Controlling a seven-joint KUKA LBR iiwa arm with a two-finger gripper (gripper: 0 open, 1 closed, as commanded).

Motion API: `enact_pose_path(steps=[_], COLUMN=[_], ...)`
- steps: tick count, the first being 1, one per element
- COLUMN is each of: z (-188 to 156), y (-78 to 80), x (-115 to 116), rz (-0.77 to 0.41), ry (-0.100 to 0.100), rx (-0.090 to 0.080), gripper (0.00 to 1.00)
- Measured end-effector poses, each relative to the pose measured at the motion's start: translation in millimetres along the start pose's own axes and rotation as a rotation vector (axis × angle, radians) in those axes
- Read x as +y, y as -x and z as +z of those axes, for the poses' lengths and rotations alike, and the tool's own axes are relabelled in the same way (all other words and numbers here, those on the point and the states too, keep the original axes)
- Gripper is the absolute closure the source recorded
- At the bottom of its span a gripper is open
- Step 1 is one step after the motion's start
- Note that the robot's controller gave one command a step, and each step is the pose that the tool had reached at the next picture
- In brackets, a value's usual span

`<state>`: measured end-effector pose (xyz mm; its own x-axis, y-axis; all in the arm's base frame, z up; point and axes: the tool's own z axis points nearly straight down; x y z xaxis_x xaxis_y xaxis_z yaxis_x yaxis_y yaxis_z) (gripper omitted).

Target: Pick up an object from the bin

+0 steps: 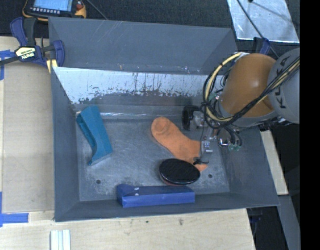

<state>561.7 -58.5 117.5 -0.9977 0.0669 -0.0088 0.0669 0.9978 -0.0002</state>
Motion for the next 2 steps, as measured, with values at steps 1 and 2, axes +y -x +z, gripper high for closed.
enact_pose_path(steps=[1, 2], z=[44.4, 44.4], y=[-3.1, -3.1], x=[19.7, 19.7], rz=[0.273, 0.273], ry=[-0.001, -0.001], rx=[0.007, 0.007], gripper=[1.00, 1.00])
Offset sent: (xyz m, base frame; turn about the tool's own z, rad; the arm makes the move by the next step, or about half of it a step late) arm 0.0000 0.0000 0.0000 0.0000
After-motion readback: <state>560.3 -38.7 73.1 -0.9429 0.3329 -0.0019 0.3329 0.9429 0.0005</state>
